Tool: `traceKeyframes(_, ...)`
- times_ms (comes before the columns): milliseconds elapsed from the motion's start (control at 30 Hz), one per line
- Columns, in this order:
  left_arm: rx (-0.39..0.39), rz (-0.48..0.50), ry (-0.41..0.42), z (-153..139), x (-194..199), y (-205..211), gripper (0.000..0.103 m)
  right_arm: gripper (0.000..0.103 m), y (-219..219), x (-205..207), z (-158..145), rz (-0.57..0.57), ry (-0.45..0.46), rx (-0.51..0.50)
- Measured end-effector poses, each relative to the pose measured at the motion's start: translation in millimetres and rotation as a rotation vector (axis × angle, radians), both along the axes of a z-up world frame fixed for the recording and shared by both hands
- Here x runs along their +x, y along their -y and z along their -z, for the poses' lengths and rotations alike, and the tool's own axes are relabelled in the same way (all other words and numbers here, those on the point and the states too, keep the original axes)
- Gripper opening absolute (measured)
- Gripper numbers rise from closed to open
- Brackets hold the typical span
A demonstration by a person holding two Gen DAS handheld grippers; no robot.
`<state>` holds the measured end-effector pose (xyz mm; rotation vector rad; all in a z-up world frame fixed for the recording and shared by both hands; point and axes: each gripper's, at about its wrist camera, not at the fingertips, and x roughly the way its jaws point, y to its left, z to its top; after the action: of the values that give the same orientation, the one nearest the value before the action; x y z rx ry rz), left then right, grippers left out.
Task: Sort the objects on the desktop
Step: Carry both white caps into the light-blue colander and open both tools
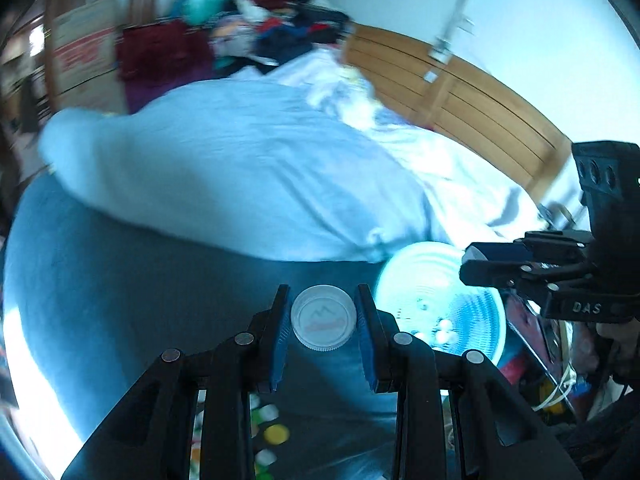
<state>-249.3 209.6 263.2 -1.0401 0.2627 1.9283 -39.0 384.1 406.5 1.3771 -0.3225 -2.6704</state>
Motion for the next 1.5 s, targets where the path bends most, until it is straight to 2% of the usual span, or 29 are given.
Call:
traceKeyframes(233,-0.041,0.159,0.02,-3,64,-112,0.026,0.035,-91,38,2,0.107,0.054,0.011)
traceKeyframes(333,-0.056,0.21,0.028,-6,92,-152,0.026,0.035,-112,46,8,0.128,0.077,0.018)
traceKeyframes(400,-0.068,0.245,0.029,-7,106,-174,0.026,0.035,-126,49,12,0.141,0.094,0.017)
traceKeyframes(633,-0.145,0.305,0.045,20,129,-230,0.026,0.035,-174,61,26,0.172,0.126,0.004)
traceKeyframes(1133,-0.221,0.316,0.035,41,136,-273,0.026,0.035,-211,60,47,0.165,0.16,-0.028)
traceKeyframes(1500,-0.244,0.305,0.044,49,134,-276,0.026,0.035,-216,59,56,0.165,0.175,-0.038)
